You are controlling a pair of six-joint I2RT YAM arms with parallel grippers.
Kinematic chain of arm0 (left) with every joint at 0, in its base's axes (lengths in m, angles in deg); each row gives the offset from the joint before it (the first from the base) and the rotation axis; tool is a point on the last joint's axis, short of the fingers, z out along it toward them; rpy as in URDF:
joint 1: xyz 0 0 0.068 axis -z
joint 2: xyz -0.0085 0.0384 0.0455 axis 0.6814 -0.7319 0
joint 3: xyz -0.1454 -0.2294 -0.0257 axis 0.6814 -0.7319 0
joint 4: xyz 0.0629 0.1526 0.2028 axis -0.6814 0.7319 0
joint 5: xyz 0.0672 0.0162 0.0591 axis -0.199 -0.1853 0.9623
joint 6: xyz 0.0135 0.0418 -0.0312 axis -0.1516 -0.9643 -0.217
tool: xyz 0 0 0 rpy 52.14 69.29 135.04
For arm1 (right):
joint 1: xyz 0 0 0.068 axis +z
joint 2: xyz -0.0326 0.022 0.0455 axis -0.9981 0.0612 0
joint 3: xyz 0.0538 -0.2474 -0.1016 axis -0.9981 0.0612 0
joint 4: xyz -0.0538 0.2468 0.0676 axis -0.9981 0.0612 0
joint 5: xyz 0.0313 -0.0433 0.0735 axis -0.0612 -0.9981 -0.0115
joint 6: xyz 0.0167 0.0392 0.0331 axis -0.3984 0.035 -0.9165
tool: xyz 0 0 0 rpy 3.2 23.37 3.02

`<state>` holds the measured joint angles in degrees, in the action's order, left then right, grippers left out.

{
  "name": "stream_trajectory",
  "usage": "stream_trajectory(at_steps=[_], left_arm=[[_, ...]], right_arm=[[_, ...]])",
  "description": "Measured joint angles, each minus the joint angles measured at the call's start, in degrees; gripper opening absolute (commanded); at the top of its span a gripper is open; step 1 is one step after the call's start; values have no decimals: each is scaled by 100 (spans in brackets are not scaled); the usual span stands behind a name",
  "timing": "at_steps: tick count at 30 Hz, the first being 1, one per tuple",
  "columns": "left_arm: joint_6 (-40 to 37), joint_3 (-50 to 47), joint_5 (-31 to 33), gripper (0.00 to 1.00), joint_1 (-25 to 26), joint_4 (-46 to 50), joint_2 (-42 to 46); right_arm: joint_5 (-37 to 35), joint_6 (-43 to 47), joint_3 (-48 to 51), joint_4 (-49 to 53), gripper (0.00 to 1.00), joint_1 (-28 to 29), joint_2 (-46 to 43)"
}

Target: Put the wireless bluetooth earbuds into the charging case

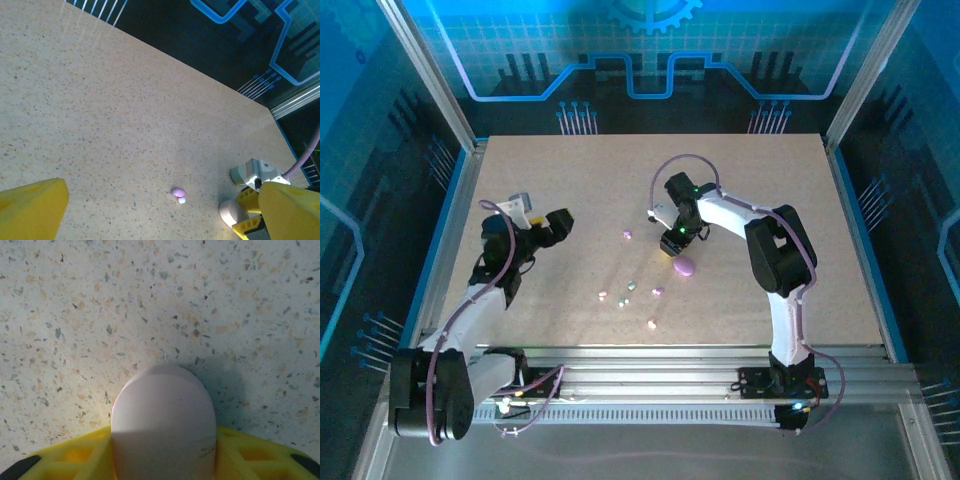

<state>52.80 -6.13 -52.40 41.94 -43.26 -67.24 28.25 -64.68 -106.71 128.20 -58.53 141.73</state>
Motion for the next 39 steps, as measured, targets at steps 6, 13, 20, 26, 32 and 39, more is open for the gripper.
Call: stream_trajectory(at_steps=[6, 13, 20, 26, 32, 39], left_arm=[[131, 308, -216, 99, 125, 238, -24], [214, 1128, -389, 98, 946, 986, -286], [560, 1908, -706, 95, 1930, 1366, -743], [662, 2446, -844, 91, 2658, 1432, -1189], [634, 2874, -876, 80, 3042, 1580, -1679], [680, 3010, -874, 65, 3169, 1650, -1963]], right_arm=[[107, 17, 546, -435, 36, 13, -492], [616, 20, 1388, -1270, 36, 11, -2052], [1248, 181, 2277, -2380, 36, 15, -3620], [1515, 297, 2734, -2966, 36, 17, -4113], [1554, 398, 2857, -3252, 36, 39, -4258], [1550, 494, 2990, -3429, 36, 63, -4301]])
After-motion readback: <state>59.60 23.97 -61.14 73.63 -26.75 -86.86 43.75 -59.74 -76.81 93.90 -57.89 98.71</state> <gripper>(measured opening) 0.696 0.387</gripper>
